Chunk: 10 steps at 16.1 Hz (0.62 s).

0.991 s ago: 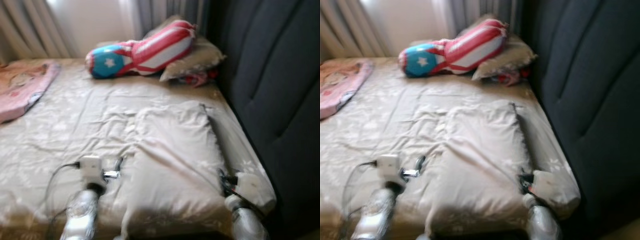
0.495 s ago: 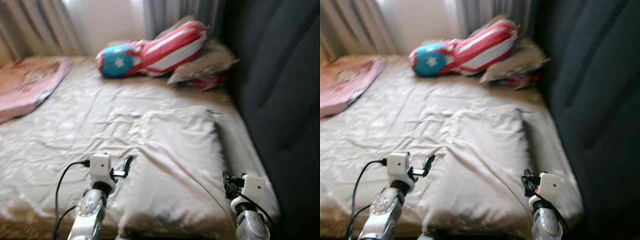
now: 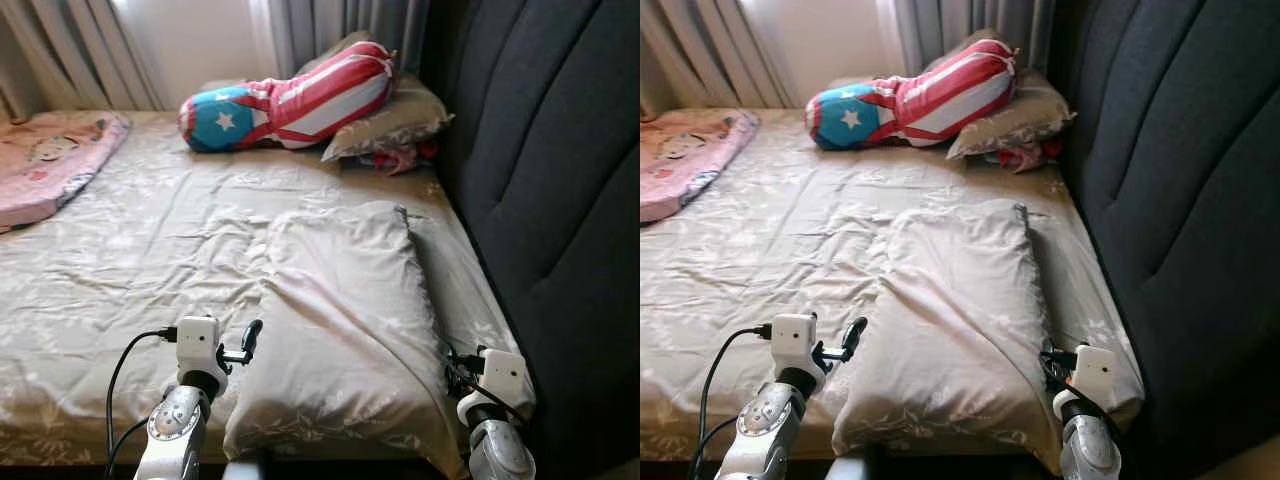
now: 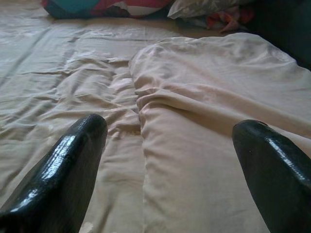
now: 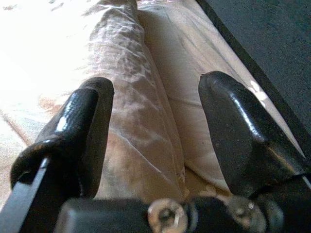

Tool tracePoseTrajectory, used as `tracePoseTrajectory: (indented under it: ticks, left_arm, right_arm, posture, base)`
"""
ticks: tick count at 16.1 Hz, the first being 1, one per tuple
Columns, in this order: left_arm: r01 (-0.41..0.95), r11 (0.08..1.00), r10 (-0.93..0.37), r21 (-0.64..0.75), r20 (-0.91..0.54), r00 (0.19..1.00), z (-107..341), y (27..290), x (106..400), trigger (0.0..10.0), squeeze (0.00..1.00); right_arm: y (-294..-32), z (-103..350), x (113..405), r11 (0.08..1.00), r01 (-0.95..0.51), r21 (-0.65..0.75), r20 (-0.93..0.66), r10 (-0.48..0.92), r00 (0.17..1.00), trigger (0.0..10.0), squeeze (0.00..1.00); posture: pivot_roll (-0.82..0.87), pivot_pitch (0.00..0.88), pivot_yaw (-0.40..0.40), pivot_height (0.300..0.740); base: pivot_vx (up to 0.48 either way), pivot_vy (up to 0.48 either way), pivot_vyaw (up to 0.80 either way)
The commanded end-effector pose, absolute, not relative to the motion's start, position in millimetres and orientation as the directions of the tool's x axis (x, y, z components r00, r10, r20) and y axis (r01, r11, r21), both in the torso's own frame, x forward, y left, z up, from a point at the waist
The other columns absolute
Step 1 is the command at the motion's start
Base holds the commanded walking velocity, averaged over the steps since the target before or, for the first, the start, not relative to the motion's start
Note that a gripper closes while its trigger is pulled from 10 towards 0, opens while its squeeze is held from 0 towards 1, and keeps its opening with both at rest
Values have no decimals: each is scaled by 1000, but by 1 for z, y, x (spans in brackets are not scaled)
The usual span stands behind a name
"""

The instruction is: Clean up the room

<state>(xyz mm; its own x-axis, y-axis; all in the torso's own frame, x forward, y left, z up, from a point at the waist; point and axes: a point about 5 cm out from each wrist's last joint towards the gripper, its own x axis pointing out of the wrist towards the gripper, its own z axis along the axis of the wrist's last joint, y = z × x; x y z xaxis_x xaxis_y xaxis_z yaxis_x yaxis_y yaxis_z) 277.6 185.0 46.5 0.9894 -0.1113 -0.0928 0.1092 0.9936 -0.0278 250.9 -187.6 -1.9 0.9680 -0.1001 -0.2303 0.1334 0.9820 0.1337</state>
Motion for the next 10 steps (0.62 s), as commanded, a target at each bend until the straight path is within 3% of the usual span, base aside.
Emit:
tracePoseTrajectory:
  ticks: [1,10]
  left_arm:
    - [112,993,-114,-21,-87,990,50,186,281,10000,0]
    - [125,992,-126,-20,-93,988,49,185,282,10000,0]
  right_arm:
    - [-185,2,254,982,125,144,-207,-93,974,10000,0]
    - [-183,-1,254,983,108,150,-234,-70,970,10000,0]
  posture:
    - [-15,0,-9,635]
    - [-18,0,-5,675]
  base:
    - [0,0,0]
    - [0,0,0]
